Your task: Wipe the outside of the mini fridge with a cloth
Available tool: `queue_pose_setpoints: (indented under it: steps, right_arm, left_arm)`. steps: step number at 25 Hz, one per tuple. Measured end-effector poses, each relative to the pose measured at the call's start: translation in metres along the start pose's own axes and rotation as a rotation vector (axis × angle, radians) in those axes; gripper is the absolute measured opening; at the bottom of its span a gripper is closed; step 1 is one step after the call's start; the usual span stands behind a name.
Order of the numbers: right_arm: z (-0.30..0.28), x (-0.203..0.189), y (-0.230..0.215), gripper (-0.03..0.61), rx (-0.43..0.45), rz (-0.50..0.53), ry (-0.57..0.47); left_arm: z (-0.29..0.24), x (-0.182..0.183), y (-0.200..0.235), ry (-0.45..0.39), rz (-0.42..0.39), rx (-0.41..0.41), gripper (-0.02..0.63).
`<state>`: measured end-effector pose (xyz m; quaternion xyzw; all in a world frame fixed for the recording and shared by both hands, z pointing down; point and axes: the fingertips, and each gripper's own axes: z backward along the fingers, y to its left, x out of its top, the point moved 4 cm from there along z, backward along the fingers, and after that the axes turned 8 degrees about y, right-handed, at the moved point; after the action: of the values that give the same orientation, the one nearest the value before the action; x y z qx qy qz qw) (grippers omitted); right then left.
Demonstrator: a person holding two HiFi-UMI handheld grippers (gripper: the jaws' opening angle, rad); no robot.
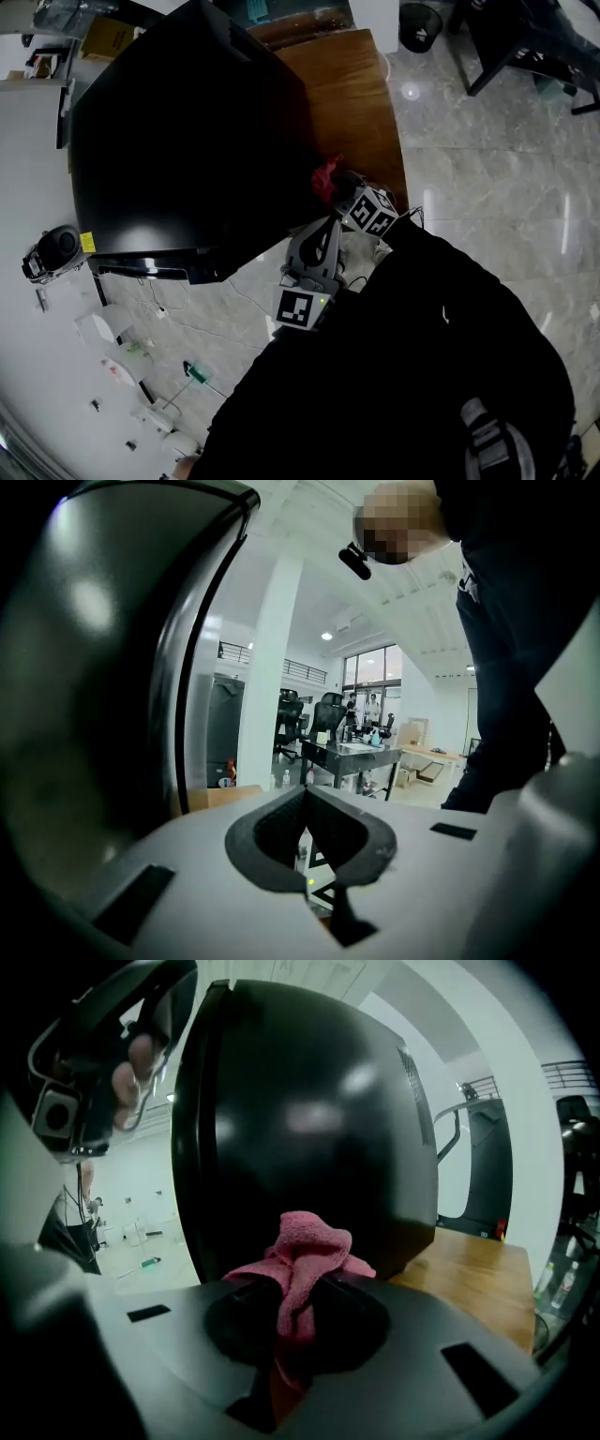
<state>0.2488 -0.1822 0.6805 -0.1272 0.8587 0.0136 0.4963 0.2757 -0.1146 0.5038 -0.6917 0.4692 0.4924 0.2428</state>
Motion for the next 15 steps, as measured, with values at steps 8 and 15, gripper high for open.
queue_pose_setpoints:
  steps: [8, 15]
  right_arm:
    - [-0.025, -0.031, -0.005, 0.054, 0.049, -0.020, 0.103]
    - [0.018, 0.014, -0.030, 0.055, -0.013, -0.108, -0.032]
  left_arm:
    - [-0.012, -0.013, 0.005, 0.080, 0.029, 0.016, 0.005]
    - [-0.018, 0.049, -0.008, -0.071, 0.111, -0.062, 0.005]
